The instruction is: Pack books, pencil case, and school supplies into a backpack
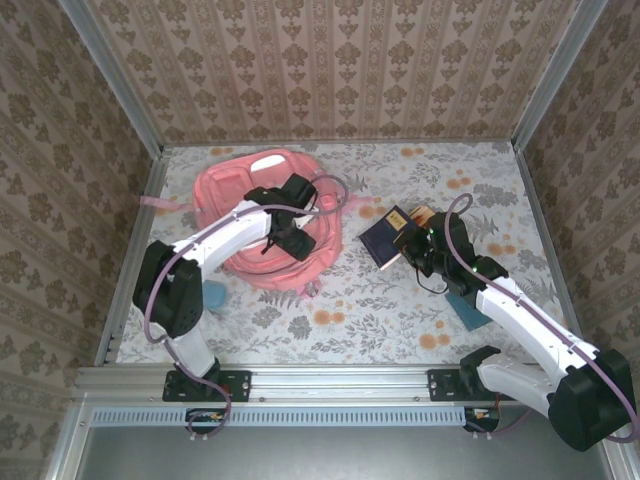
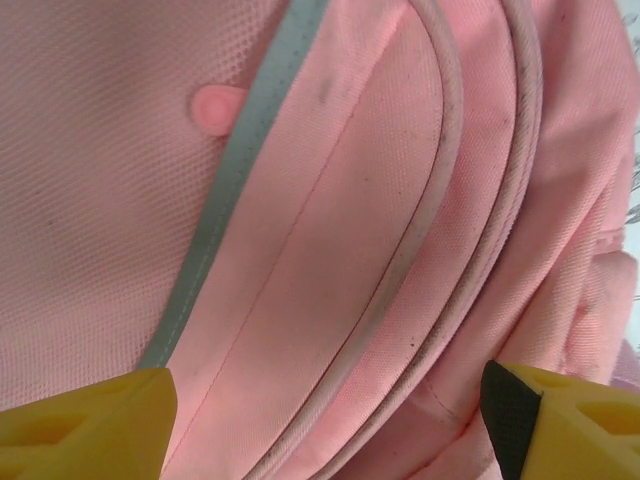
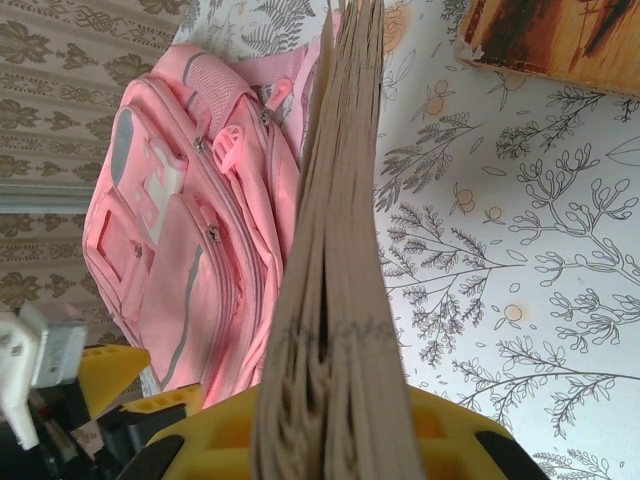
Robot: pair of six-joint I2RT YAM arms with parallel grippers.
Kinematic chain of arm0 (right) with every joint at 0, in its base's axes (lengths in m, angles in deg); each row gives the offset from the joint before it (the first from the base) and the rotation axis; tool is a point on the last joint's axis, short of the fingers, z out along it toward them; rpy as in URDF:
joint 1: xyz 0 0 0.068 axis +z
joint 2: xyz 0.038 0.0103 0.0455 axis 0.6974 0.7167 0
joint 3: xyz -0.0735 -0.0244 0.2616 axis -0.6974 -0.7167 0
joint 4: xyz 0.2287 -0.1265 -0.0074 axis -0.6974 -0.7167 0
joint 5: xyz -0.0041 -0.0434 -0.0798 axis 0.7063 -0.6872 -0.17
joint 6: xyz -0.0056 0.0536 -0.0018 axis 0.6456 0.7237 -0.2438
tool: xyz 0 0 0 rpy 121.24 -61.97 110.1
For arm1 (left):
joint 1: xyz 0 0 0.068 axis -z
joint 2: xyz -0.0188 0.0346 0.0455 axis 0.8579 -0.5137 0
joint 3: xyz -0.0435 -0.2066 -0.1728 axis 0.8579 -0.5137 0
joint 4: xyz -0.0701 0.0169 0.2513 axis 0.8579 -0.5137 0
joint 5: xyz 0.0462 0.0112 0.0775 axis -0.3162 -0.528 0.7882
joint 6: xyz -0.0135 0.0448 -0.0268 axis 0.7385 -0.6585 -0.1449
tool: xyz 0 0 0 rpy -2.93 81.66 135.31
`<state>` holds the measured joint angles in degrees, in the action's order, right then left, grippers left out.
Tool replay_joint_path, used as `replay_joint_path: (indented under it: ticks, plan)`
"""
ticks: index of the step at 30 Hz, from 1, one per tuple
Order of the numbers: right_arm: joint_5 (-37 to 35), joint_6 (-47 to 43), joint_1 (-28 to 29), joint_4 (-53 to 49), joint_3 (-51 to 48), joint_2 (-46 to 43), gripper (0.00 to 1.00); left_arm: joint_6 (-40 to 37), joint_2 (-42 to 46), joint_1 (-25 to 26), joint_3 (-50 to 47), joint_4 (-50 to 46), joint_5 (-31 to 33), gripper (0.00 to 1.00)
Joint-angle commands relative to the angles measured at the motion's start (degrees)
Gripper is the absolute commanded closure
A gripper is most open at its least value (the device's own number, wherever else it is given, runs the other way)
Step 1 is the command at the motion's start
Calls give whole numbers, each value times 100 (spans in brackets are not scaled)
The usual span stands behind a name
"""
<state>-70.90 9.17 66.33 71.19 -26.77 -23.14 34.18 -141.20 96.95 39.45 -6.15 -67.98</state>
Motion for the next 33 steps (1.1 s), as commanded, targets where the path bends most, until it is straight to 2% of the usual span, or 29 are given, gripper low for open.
replay_joint_path:
  ticks: [1,14,17,19,27,29,33]
  plan:
    - [76,-73,-27,5,7,-114,90,-514,-246,28,292,-223,210,19]
    - [160,-3,-31,-3,-26,-170,90,-615,-1448,128,1088,-708,1082,21]
    - [156,0,-31,-12,-41,-211,90,-586,-1525,159,1266,-813,1243,36]
    - [130,20,-31,-27,-72,-244,90,-511,-1520,248,1382,-846,1615,48]
    - [-70,-73,-30,-230,-94,-447,89,-539,-839,604,1367,-202,2207,80]
    - [-145,-152,-31,-323,-77,-542,89,-532,-561,659,1285,103,2298,86]
    - [-265,-303,-40,-485,-63,-735,88,-480,-46,705,1205,563,2492,89]
